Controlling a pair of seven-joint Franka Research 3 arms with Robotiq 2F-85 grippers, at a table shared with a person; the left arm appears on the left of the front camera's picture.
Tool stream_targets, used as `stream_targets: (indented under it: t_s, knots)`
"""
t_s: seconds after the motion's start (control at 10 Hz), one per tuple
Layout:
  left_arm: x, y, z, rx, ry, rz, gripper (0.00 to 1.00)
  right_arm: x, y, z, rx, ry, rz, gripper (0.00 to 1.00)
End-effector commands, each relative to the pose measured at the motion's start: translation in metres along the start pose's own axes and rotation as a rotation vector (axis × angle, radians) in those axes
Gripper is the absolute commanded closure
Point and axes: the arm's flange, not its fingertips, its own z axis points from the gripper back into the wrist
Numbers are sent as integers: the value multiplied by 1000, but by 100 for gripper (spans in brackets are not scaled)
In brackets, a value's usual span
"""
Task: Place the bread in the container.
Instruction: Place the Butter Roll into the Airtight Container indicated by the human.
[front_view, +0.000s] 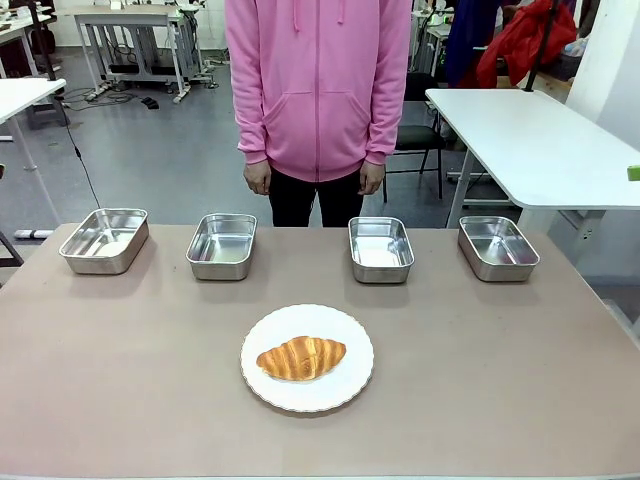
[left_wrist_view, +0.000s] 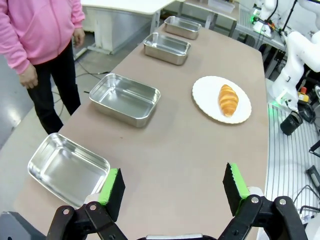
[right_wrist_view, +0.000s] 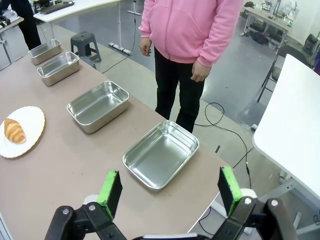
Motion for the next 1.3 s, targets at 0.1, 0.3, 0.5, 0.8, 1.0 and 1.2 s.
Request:
stream_targets:
  t_s: [0.1, 0.3, 0.5, 0.8, 1.0, 1.2]
  knots:
    - [2, -2, 1, 1, -2, -9, 0, 0, 2, -1, 4, -3, 5, 0]
    - [2, -2, 1, 1, -2, -9, 0, 0, 2, -1, 4, -3, 5, 0]
    - [2, -2, 1, 1, -2, -9, 0, 0, 2, -1, 4, -3, 5, 0]
    - [2, -2, 1, 1, -2, -9, 0, 0, 2, -1, 4, -3, 5, 0]
    - [2, -2, 1, 1, -2, -9, 0, 0, 2, -1, 4, -3, 5, 0]
    - [2, -2, 1, 1, -2, -9, 0, 0, 2, -1, 4, -3, 5, 0]
